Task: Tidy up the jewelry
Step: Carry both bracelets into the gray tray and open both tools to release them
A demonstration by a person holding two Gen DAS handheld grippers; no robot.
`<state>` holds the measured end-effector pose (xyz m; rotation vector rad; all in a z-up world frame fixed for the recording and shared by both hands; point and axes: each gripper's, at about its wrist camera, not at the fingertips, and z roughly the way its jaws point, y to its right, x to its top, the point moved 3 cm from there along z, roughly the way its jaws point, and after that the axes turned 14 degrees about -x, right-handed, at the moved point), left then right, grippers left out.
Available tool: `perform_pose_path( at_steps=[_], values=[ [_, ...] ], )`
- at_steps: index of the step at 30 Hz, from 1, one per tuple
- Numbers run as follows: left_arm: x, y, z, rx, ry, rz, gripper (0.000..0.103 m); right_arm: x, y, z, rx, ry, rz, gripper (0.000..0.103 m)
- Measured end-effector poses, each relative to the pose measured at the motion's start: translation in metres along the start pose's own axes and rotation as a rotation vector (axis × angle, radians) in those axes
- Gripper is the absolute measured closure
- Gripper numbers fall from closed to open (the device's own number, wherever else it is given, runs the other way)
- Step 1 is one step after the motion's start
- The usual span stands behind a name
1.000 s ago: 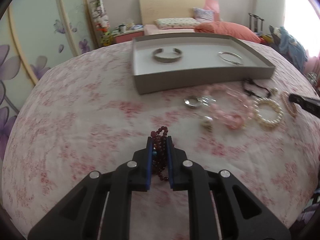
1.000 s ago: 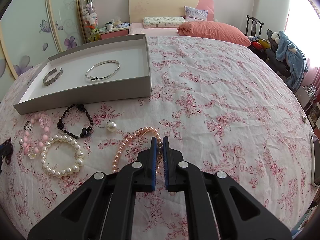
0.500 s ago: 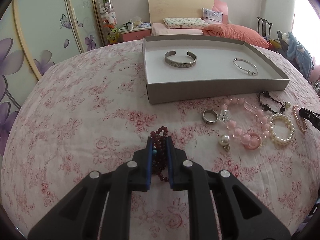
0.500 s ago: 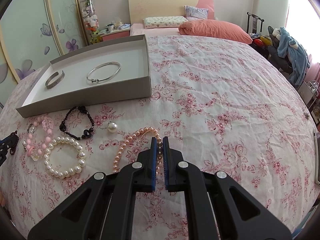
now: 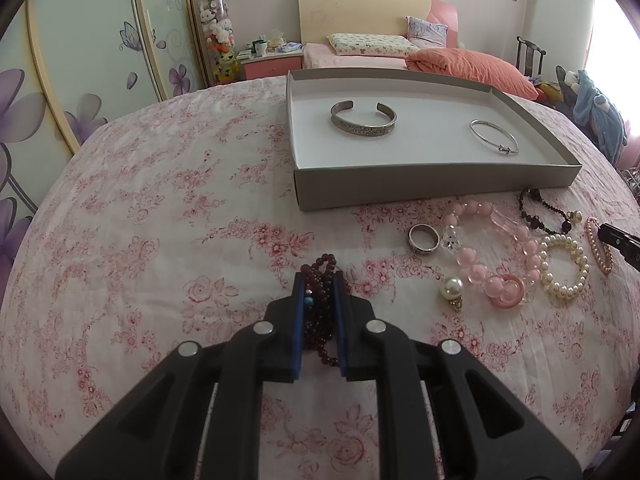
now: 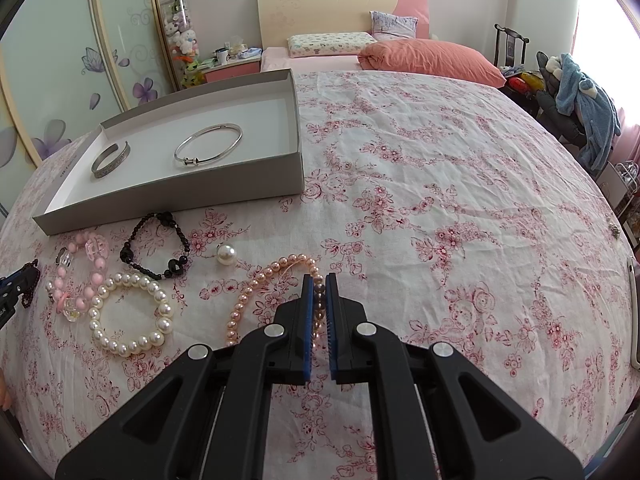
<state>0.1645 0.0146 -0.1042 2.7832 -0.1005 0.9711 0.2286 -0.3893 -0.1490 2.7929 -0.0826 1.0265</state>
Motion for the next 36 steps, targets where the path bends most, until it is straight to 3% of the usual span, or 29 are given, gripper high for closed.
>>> perform_pose_path(
  at_steps=[10,15,25,36],
  values=[
    [0.000,0.001,0.002,-0.004,0.002,-0.004,0.089,0.000,0.001,-0.001,0.006,0.001,0.003,0.096],
    [-0.001,-0.002,-0.004,-0.015,0.020,-0.026,0.089,0.004,-0.002,-0.025,0.050,0.097,0.007,0.096],
    [0.016,0.018,-0.056,-0.060,0.200,-0.002,0.091,0.029,-0.012,-0.085,0.141,0.276,0.017,0.096],
    [0.036,0.031,-0.075,-0.104,0.300,0.016,0.093,0.044,-0.033,-0.112,0.215,0.379,0.007,0.096]
  ],
)
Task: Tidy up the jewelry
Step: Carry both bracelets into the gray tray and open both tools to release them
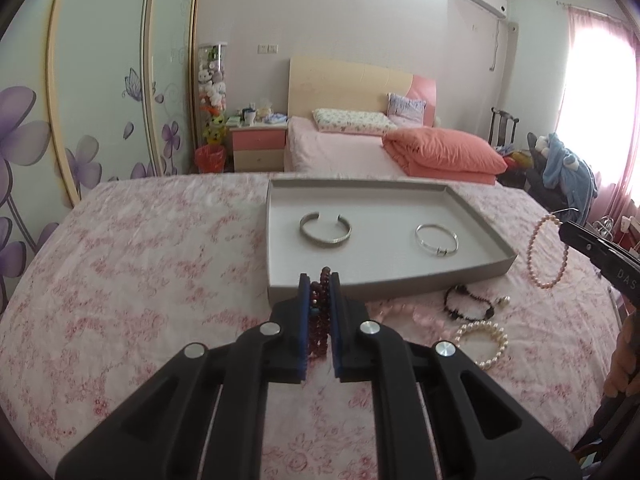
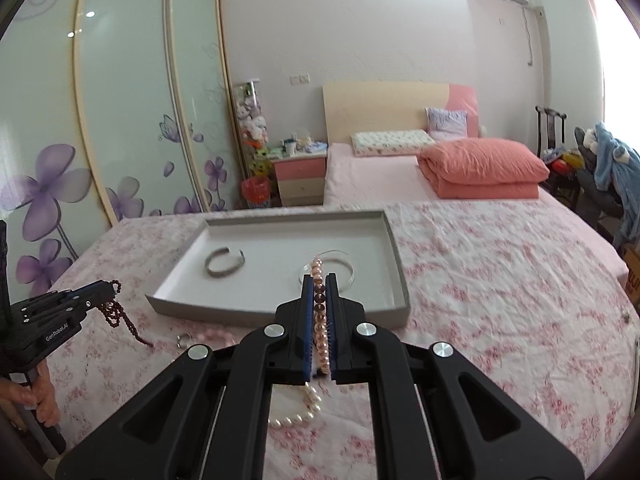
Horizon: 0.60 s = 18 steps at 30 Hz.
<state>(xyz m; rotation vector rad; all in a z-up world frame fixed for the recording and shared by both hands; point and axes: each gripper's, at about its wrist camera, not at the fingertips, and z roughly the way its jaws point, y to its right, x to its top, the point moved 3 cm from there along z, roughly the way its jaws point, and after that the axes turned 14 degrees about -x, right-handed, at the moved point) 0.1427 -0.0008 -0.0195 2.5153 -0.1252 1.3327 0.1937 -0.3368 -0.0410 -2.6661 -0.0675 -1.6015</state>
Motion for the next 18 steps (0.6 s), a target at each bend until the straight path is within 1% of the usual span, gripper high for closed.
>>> perform_pose_path(
  at_steps=[8,18],
  values=[
    [0.022,0.010,-0.001,-0.010,0.048,0.032,0.093,0.018,-0.014,-0.003,0.026,0.061,-0.013,0.096],
    [0.064,0.031,0.011,-0.032,0.115,0.091,0.093,0.049,-0.025,0.002,0.038,0.149,-0.010,0.096]
  ],
)
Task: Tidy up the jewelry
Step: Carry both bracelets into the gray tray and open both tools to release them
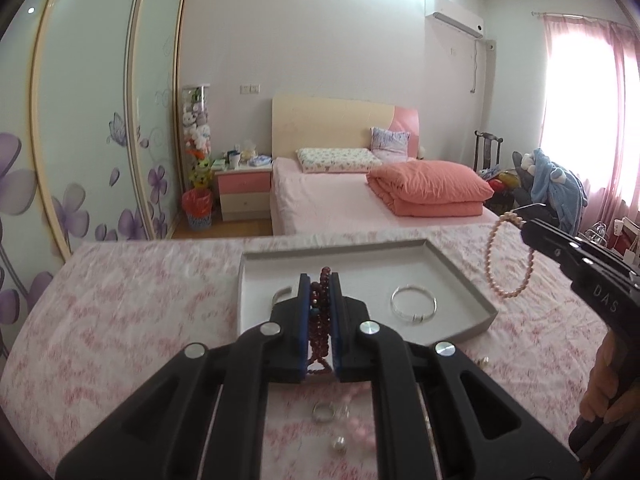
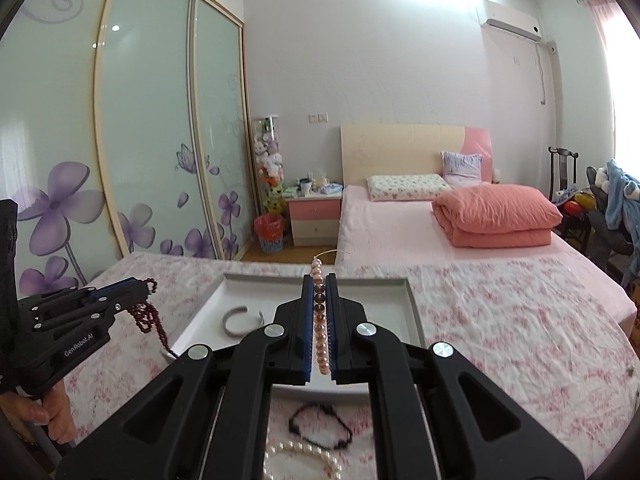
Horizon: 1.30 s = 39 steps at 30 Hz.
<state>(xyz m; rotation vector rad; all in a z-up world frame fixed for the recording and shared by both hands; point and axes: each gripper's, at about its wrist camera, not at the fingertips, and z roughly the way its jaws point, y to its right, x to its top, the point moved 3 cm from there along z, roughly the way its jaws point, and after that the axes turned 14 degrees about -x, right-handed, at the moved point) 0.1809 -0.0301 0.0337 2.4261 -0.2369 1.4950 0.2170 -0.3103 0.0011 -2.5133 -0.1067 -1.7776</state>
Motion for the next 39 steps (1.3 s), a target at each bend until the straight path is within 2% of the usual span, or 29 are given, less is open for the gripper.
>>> perform_pose_path(
  at_steps=[6,21,30,34,36,38,39],
  values=[
    [0.014,0.001,0.026,-0.005,0.007,-0.001,0.093,0.008,-0.006,0.025,0.004,-0.001,0.013,0.096],
    [0.008,-0.031,0.105,0.015,-0.078,-0.055,0.093,-0.006,-0.011,0.109,-0.013,-0.141,0.034,0.096],
    [0.005,-0.041,0.128,0.010,-0.108,-0.076,0.093,-0.014,-0.014,0.134,0.003,-0.206,0.055,0.096],
    [0.002,-0.047,0.132,0.010,-0.122,-0.105,0.091,-0.020,-0.011,0.142,0.011,-0.264,0.080,0.094],
    [0.001,-0.050,0.131,0.013,-0.127,-0.118,0.088,-0.022,-0.008,0.142,0.011,-0.279,0.092,0.085],
    [0.000,-0.055,0.129,0.018,-0.130,-0.130,0.085,-0.021,-0.005,0.139,0.001,-0.274,0.098,0.062],
    [0.001,-0.056,0.128,0.020,-0.129,-0.133,0.084,-0.020,-0.004,0.138,-0.003,-0.268,0.098,0.060]
  ],
)
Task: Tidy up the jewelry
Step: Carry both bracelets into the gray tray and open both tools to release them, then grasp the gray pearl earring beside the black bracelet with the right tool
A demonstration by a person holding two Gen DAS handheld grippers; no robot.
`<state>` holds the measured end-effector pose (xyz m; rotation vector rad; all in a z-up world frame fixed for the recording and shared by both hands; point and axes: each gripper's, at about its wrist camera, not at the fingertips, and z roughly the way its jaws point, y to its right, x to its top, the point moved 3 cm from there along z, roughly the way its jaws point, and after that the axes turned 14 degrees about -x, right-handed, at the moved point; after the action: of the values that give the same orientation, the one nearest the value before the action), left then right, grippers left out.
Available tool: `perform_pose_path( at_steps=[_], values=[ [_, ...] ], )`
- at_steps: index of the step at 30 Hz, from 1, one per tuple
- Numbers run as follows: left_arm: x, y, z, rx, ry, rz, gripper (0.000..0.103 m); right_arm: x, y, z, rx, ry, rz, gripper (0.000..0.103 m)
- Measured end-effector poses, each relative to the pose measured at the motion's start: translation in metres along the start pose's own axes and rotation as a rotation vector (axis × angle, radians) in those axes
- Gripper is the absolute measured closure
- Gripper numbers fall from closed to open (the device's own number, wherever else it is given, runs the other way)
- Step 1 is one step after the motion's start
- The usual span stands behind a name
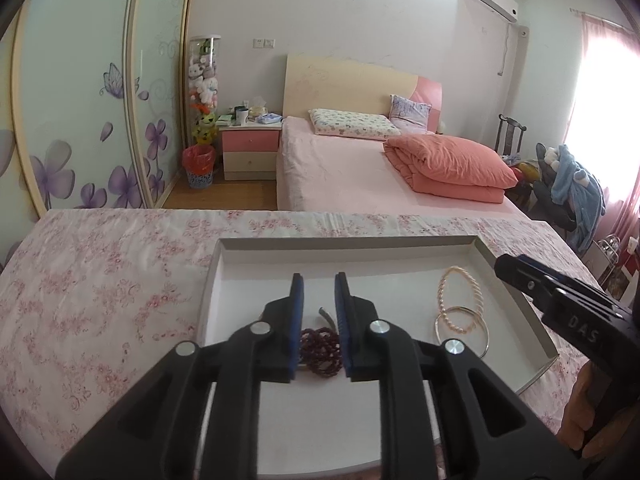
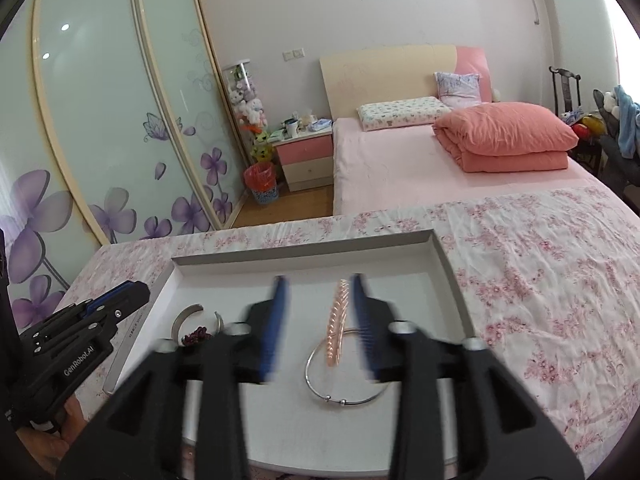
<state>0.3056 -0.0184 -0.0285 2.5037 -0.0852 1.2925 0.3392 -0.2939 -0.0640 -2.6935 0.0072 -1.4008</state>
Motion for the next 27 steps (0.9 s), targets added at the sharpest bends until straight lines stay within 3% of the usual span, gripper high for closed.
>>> perform_pose_path(
  at_steps=[11,17,27],
  values=[
    [-0.008,-0.007,-0.035,0.032,0.022,-0.010,0.075,-0.005,0.009,-0.026,-0.021,0.031,-0.015,0.060],
    [-0.031,-0.006,-0.061,0.026,0.008,0.004,0.071,-0.023,0.031,-0.044,-0.055,0.022,-0.017,0.060],
    [-0.084,-0.010,-0.087,0.016,-0.068,0.030,0.058,-0.077,0.067,-0.046,-0.128,-0.115,-0.058,0.060]
  ],
)
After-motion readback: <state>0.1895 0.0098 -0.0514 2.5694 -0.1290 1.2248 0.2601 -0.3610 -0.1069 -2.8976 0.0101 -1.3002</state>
